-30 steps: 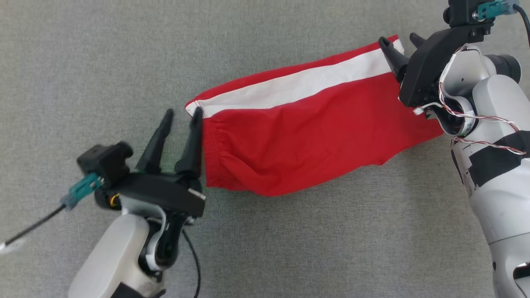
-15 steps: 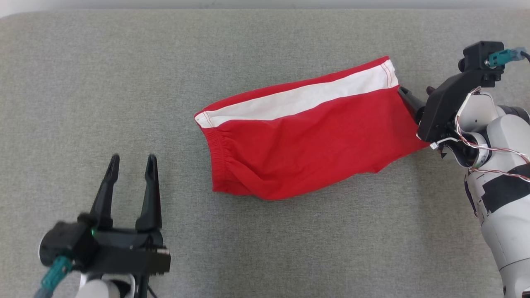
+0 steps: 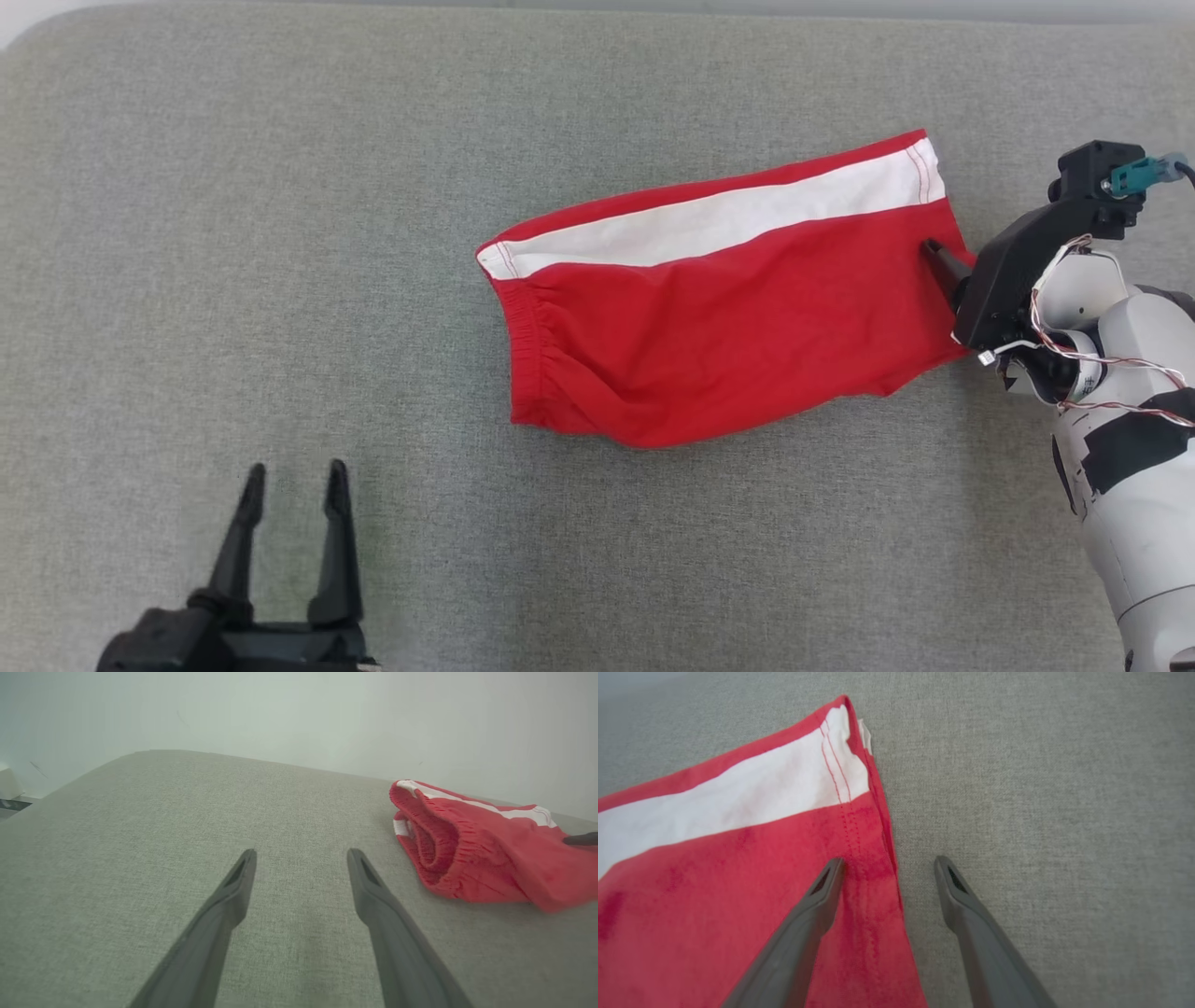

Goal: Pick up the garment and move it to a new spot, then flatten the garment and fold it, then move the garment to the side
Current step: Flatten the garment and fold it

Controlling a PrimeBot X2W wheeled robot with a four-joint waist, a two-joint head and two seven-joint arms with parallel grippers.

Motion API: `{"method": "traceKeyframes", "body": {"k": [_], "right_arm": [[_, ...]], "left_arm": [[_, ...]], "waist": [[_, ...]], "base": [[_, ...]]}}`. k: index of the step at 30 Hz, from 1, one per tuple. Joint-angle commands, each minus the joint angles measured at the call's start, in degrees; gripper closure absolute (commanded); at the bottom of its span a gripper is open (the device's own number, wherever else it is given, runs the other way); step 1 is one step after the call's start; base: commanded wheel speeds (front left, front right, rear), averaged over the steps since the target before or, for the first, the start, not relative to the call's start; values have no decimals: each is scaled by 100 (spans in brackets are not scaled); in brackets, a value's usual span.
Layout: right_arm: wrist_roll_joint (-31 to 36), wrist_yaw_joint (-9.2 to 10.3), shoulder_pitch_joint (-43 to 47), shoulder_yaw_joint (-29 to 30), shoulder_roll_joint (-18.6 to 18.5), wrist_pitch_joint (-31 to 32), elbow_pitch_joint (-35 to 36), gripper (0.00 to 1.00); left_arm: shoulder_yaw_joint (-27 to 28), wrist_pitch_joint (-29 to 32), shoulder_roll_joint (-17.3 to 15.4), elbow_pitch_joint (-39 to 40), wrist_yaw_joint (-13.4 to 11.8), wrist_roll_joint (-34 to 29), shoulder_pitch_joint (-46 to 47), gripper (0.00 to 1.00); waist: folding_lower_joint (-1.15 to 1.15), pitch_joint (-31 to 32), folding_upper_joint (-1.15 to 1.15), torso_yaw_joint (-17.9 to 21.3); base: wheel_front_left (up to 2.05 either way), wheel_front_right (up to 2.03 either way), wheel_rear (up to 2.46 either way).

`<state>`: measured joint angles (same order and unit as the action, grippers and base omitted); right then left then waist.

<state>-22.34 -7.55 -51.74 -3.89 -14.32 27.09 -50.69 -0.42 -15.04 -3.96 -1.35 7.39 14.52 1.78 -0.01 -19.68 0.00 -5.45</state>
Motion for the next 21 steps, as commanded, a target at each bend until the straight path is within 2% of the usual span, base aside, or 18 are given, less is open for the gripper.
{"method": "traceKeyframes", "body": {"k": [1, 9, 10, 11, 12, 13, 21], "right_arm": [[88, 17, 6, 55, 62, -33, -119, 0], [297, 1, 130, -35, 364, 174, -428, 0], [293, -4, 151, -63, 397, 188, -441, 15], [297, -4, 165, -93, 420, 190, -445, 69], [307, -5, 174, -127, 435, 201, -440, 93], [314, -5, 179, -153, 430, 206, -437, 100], [352, 23, 254, -11, 65, -72, -307, 100]], "left_arm": [[-83, -15, 33, 13, 6, 16, -68, 0], [-251, -15, -5, -16, 5, 130, -38, 0], [-264, -15, -3, -29, 3, 134, -26, 0], [-275, -15, -3, -40, 3, 158, -13, 0], [-285, -16, -5, -55, 3, 171, -3, 0], [-295, -16, -9, -66, 4, 185, 7, 0], [-305, -16, -14, -161, 4, 245, 50, 0]], "waist": [[1, -34, 0, -39], [1, -111, 0, -85], [1, -116, 0, -86], [1, -120, 0, -81], [1, -126, 0, -74], [1, -132, 0, -68], [1, -71, 0, -7]], "base": [[0, 0, 0], [0, 0, 0], [0, 0, 0], [0, 0, 0], [0, 0, 0], [0, 0, 0], [0, 0, 0]]}}
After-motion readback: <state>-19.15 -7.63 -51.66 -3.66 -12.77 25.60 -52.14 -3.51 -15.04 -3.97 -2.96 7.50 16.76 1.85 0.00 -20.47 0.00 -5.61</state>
